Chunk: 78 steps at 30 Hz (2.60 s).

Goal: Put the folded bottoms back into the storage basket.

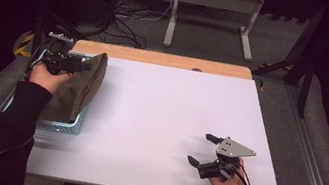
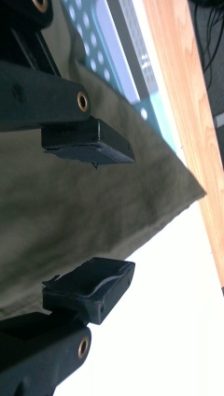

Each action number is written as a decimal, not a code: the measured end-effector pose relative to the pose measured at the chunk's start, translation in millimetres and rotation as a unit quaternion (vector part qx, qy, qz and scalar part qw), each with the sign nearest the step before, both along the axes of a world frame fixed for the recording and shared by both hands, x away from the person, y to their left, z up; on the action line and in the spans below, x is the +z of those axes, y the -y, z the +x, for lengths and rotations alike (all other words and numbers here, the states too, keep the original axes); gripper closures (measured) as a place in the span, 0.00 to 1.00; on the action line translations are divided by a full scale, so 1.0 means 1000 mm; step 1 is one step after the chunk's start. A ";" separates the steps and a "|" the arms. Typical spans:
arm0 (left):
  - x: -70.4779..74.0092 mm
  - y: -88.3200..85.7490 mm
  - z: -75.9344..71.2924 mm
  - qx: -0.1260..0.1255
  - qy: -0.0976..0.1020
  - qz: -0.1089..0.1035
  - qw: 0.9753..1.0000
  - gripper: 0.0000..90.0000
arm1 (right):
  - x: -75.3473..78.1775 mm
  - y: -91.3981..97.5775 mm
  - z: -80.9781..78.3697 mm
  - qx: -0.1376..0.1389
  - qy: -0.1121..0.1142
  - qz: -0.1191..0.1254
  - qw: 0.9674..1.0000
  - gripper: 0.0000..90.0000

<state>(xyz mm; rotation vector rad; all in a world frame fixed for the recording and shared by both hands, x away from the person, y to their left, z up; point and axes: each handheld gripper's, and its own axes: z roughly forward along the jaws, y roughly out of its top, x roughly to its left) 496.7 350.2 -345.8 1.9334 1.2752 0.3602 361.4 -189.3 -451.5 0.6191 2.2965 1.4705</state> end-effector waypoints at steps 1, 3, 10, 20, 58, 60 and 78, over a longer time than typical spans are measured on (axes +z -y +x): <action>-0.002 0.003 0.002 -0.003 -0.002 0.000 1.000 0.46 | 0.000 0.000 0.000 0.000 0.000 0.000 1.000 0.02; -0.005 0.009 0.004 -0.005 -0.008 0.000 1.000 0.45 | 0.000 0.000 0.000 0.000 0.000 0.000 1.000 0.02; -0.020 0.025 0.011 -0.027 -0.034 0.012 0.999 0.44 | 0.000 0.000 0.000 0.005 0.000 0.001 1.000 0.02; -0.022 0.021 0.008 -0.012 -0.032 0.042 0.999 0.91 | 0.000 -0.001 0.000 0.008 0.001 0.000 1.000 0.02; -0.062 0.012 0.021 0.001 -0.149 0.084 0.985 0.95 | 0.000 -0.001 0.000 0.011 0.001 -0.001 1.000 0.02; -0.058 0.008 0.020 0.004 -0.138 0.068 0.988 0.93 | 0.000 -0.001 0.000 0.011 0.001 -0.001 1.000 0.02; -0.011 0.002 -0.039 0.000 -0.007 0.017 1.000 0.72 | 0.000 -0.002 0.001 0.012 -0.002 -0.003 1.000 0.02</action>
